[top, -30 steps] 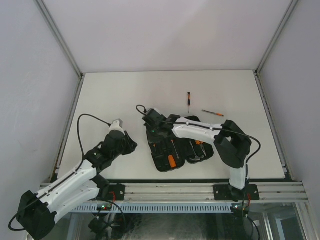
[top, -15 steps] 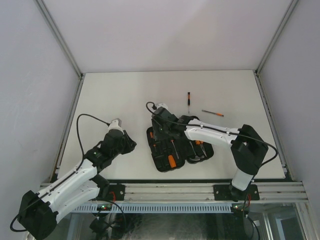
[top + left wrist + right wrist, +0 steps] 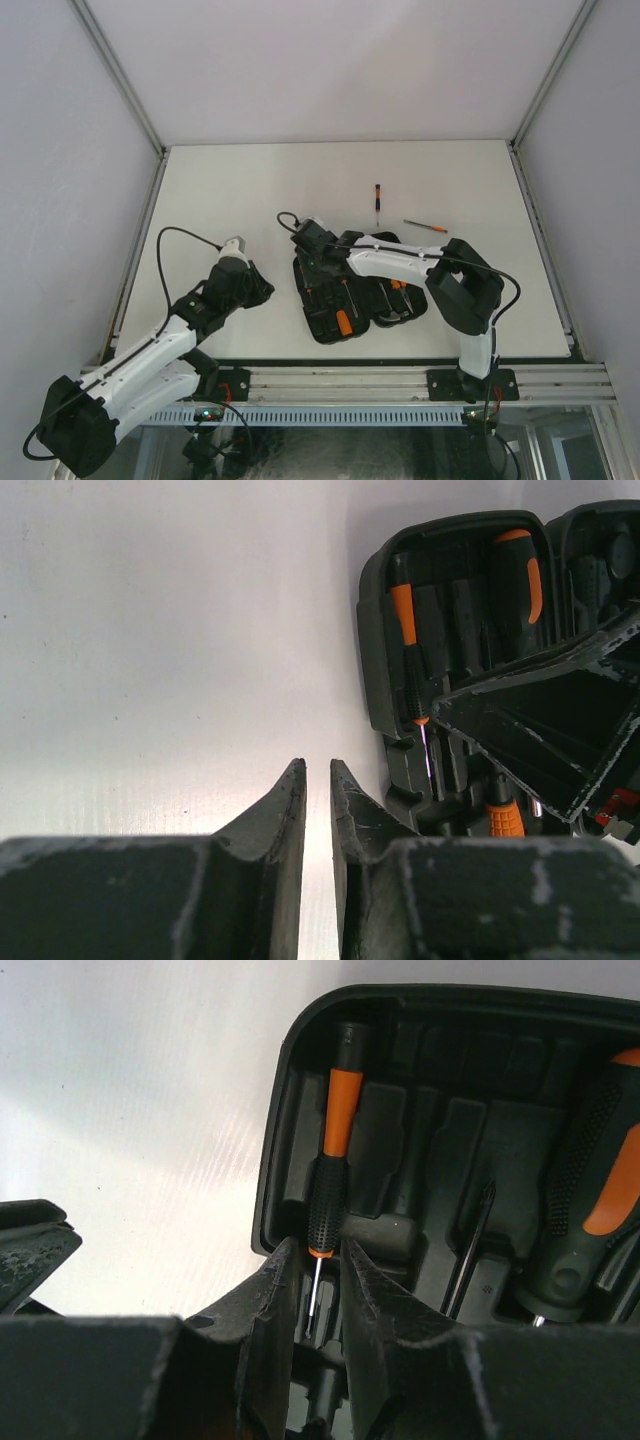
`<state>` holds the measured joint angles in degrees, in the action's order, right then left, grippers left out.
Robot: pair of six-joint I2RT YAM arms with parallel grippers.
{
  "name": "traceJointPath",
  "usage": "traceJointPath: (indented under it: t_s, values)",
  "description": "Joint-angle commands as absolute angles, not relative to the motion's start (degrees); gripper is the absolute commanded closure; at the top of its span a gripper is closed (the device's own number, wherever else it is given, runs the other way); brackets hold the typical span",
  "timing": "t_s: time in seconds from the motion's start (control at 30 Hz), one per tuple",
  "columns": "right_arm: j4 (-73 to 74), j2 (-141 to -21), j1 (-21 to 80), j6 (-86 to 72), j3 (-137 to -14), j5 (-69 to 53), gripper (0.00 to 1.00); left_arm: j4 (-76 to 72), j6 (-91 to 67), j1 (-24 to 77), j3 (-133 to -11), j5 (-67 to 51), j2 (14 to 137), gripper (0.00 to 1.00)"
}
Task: Sort the tools into containers
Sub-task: Place the screwdriver in the storage box.
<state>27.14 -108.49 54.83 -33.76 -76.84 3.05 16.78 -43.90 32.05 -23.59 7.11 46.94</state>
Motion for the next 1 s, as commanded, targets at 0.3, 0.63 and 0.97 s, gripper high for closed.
traceJointPath:
  t_s: [0.3, 0.63, 0.97]
  values:
    - [29.5, -112.2, 55.5, -32.4, -82.9, 4.6, 0.8, 14.2, -42.8, 31.3, -23.0, 6.1, 46.3, 0.83]
    - [32.4, -115.0, 55.9, -31.9, -84.7, 5.1, 0.86, 14.2, -42.9, 31.3, -22.9, 6.0, 46.5, 0.83]
    - [38.5, -120.5, 56.6, -30.9, -87.2, 1.9, 1.0, 13.9, -43.1, 31.2, -22.7, 5.9, 46.7, 0.83]
